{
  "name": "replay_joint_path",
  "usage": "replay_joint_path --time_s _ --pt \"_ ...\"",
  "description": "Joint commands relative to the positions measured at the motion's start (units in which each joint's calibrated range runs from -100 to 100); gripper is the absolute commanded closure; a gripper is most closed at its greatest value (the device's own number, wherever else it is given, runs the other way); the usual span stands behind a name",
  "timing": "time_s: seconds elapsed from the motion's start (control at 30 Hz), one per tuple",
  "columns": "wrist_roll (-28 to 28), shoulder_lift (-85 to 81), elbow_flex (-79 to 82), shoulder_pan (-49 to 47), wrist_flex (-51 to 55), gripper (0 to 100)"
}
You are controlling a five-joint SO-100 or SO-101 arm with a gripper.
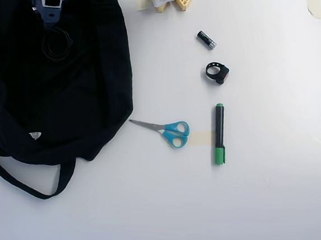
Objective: Put the cable into the black bag
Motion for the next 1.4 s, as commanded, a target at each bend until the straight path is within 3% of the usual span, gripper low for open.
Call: replay_joint_path --time_s 0.0,0.2,0.3,0.4,0.47,0.63,0.83,1.13,1.37 --pt "0.30 -2.20 -7.59 -1.26 3.78 79" --pt "-0.17 -2.28 -13.70 -21.90 16.10 79" --pt "-0.33 -13.07 -14.24 -29.83 26.35 98" --pt "-0.27 -21.04 -13.25 -38.66 28.68 98" --pt "0.15 -25.11 -13.34 -42.32 43.49 98" --pt "0.15 -38.14 -13.07 -55.19 53.05 98" --pt "0.25 -46.43 -3.37 -56.46 52.36 98" --pt "0.30 -68.26 27.72 -58.10 36.17 98" --pt "0.30 -87.43 45.87 -59.30 32.64 98"
